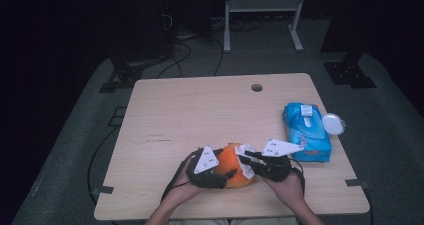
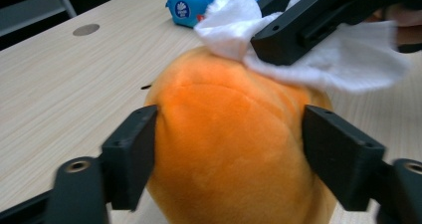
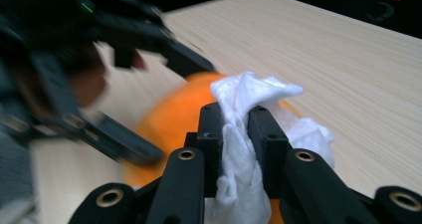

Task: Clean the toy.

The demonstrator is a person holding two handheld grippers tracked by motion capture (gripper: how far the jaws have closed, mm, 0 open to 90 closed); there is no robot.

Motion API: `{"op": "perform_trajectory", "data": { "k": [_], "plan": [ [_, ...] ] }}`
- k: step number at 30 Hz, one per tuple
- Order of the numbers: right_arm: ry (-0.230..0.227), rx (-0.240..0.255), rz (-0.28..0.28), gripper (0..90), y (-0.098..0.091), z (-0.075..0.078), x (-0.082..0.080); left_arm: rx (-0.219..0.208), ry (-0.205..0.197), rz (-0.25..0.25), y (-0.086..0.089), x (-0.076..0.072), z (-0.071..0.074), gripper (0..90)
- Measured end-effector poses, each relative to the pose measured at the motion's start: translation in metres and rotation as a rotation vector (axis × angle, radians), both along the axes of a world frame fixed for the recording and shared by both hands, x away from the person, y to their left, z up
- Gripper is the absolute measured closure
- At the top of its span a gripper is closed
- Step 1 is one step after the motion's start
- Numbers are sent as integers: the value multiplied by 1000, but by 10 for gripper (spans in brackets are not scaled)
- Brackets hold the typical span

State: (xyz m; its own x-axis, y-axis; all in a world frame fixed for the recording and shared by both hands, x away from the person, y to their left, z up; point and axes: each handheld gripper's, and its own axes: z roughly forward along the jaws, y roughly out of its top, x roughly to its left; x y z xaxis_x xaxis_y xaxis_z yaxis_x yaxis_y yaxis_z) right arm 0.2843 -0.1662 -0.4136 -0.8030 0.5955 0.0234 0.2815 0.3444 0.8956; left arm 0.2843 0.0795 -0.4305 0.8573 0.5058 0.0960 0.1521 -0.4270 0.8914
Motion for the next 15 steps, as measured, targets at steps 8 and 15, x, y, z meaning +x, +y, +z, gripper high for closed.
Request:
{"op": "perform_trajectory", "data": {
  "k": [8,15],
  "plan": [
    [9,67,59,763,11,3,-4,35,-14,-2,-10,-5,-1,224],
    [19,29,45,766,6,0,0,-19,-12,30,3,2,8,139]
  ]
}}
